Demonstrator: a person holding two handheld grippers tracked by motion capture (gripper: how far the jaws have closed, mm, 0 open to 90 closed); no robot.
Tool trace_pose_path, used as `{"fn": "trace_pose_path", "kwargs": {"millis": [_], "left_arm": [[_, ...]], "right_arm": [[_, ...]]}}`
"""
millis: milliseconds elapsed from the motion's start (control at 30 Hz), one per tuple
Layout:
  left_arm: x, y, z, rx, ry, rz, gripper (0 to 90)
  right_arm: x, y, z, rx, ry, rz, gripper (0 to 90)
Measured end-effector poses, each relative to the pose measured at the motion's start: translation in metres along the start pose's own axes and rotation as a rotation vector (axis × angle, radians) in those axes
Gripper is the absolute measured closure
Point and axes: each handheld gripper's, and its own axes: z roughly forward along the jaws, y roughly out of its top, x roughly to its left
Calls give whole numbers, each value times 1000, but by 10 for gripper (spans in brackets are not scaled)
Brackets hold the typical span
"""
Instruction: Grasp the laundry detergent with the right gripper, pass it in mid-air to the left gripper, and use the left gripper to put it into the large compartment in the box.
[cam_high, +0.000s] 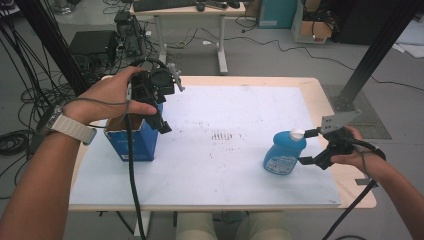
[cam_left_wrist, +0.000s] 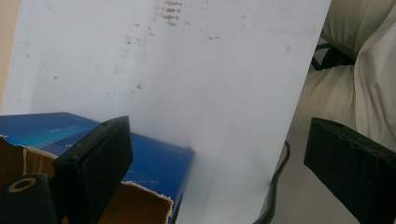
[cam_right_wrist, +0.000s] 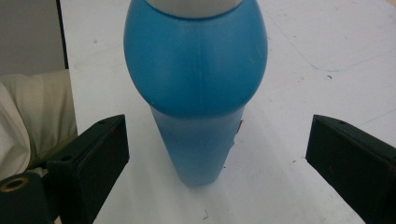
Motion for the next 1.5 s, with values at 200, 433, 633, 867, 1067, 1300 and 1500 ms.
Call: {"fn": "trace_pose_path", "kwargs": {"millis": [200, 433, 633, 867, 1067, 1300, 1500], "left_arm": [[0, 0, 1, 3, -5, -1, 85], [0, 0, 3, 5, -7, -2, 86], [0, -1, 2, 3, -8, -3, 86], [1, -1, 3, 12, -11, -3, 86], [1, -1, 3, 11, -11, -7, 87], [1, -2, 4, 6, -10, -5, 87], [1, -2, 4, 11, -11, -5, 87]], "right_arm": [[-1, -2, 2, -4, 2, 0, 58], [0, -3, 5, -12, 6, 3, 58], [1, -5, 9, -9, 10, 12, 69], [0, -5, 13, -22, 14, 12, 72], [0, -6, 17, -29, 18, 21, 79], [2, -6, 21, -54, 17, 57, 86], [2, -7, 23, -57, 19, 60, 91]]}}
